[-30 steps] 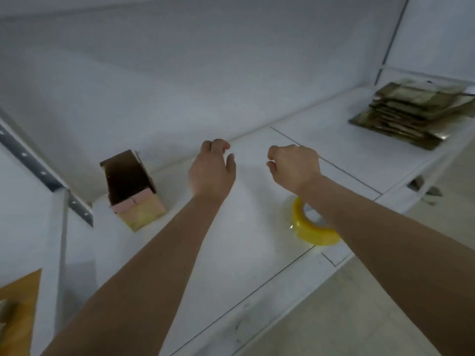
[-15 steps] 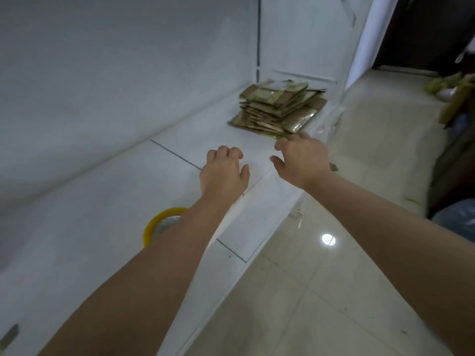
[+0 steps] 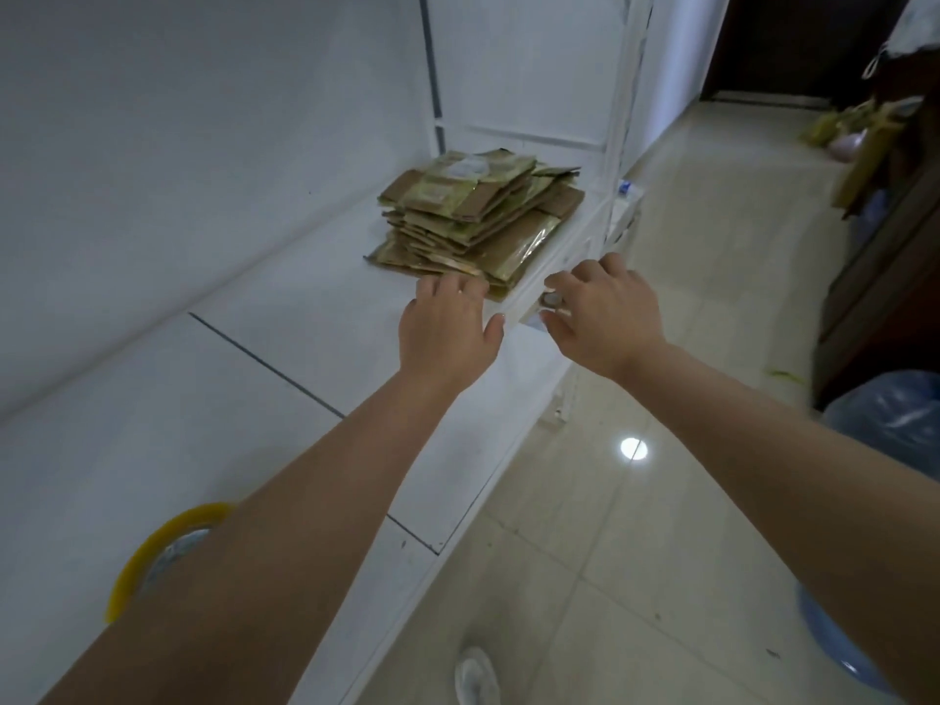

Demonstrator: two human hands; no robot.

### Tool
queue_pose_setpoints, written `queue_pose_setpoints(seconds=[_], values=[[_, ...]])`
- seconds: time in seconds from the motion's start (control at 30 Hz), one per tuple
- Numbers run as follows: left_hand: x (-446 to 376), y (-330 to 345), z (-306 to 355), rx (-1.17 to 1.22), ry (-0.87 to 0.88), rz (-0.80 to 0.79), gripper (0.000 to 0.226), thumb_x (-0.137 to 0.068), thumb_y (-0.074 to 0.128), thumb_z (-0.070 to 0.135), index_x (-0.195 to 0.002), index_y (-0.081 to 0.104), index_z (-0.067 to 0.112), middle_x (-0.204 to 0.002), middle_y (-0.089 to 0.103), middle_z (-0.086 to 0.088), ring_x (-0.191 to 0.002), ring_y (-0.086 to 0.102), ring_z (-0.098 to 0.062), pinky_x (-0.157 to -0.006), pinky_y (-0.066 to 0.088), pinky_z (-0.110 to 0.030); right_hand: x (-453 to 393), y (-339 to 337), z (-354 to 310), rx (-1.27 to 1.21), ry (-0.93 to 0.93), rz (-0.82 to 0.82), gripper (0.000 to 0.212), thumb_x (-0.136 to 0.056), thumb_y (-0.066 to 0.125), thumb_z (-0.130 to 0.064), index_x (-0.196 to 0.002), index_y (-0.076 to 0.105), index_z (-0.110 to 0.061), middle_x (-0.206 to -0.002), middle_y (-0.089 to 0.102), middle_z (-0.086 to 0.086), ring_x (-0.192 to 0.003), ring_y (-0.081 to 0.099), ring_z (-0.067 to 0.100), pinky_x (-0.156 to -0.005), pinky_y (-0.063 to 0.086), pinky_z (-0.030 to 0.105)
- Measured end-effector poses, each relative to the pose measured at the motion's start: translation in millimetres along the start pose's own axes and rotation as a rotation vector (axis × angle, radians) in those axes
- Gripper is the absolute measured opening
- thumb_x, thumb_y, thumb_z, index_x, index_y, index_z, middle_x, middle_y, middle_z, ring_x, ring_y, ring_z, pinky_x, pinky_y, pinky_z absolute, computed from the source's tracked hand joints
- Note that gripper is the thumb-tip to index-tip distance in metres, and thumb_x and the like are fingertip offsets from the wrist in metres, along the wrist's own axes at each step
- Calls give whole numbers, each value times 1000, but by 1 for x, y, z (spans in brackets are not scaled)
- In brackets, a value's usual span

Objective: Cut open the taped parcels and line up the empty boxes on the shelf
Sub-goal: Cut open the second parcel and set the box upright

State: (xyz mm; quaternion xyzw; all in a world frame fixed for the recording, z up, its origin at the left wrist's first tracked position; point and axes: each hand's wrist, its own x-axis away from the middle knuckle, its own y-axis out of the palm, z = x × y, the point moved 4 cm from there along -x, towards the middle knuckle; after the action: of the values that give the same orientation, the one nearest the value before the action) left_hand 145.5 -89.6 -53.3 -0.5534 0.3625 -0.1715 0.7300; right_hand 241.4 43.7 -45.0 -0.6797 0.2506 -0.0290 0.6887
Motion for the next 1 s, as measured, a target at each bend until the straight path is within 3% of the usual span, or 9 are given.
queue_pose_setpoints(seconds=[0.4, 0.53, 1.0], values=[[-136, 22, -33, 34, 11, 21, 50, -95, 51, 43, -138, 48, 16, -134, 52, -10, -124, 43, -30, -90, 44, -39, -147, 23, 20, -56, -9, 81, 48, -93, 54, -42, -136, 54, -21, -122, 60, 11, -118, 48, 35, -95, 40, 42], [-165, 30, -35, -14, 27, -28, 52, -96, 49, 44, -139, 46, 16, -135, 51, -9, -125, 43, -30, -90, 45, -39, -178, 39, 30, -57, -20, 28, 49, -94, 52, -44, -138, 52, -21, -124, 59, 11, -120, 47, 34, -96, 40, 41], [-263, 55, -53, -102, -309, -110, 49, -98, 41, 48, -139, 44, 22, -141, 48, -3, -130, 39, -25, -92, 47, -41, -325, 77, 85, -61, -175, -67, 47, -97, 46, -42, -138, 52, -21, -124, 60, 10, -119, 48, 32, -90, 42, 38]])
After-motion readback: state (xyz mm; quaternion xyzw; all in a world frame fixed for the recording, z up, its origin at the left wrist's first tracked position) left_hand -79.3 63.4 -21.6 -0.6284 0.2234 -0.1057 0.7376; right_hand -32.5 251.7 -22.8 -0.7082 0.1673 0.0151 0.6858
